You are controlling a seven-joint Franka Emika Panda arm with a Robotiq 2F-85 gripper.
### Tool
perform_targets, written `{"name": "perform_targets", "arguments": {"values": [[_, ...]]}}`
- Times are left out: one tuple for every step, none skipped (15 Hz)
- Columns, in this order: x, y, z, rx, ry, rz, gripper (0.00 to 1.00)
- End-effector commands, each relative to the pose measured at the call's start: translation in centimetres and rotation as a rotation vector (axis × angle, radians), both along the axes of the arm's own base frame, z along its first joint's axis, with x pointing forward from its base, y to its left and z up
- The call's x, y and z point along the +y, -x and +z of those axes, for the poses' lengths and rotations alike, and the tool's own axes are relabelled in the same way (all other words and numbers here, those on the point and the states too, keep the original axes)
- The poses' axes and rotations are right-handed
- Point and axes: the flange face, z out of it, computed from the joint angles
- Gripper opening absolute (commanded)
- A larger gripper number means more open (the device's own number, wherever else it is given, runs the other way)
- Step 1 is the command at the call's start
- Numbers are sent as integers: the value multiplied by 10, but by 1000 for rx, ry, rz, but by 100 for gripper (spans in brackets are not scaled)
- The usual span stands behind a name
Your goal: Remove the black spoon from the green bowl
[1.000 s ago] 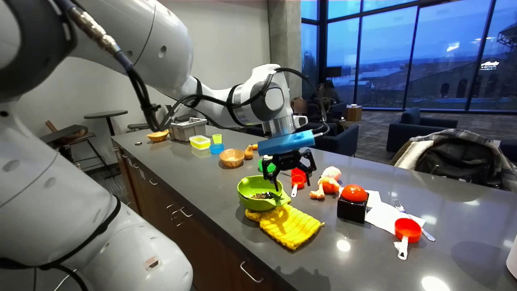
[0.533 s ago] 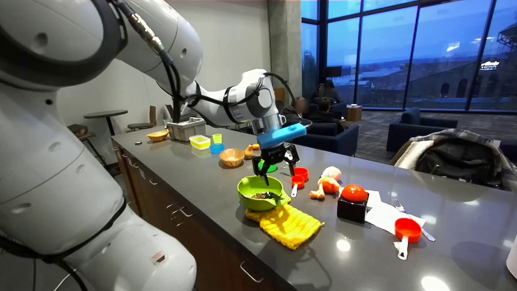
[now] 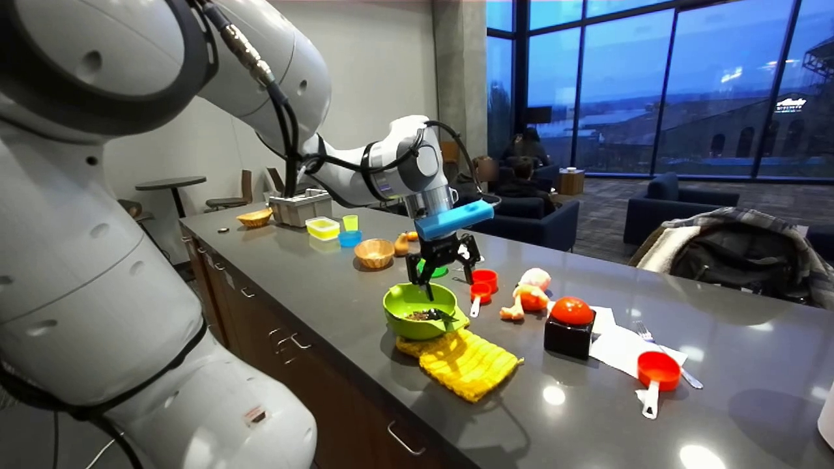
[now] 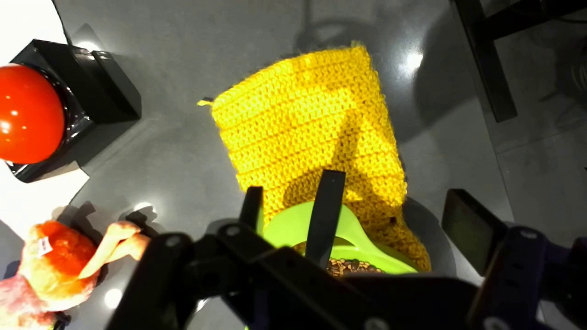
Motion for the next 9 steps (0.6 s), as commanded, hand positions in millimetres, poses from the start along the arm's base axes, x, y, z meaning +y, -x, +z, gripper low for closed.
{"name": "perform_targets", "arguments": {"values": [[1, 0, 0, 1, 0, 1, 100], [0, 0, 0, 1, 0, 1, 100], [1, -1, -3, 4, -2, -1, 100], [2, -3, -6, 12, -7, 7, 100], [4, -4, -8, 20, -7, 16, 100], [7, -6, -11, 26, -6, 22, 100], [9, -7, -14, 36, -4, 25, 100], [11, -8, -18, 45, -6, 29, 100], [12, -11, -23, 53, -11, 31, 100]]}}
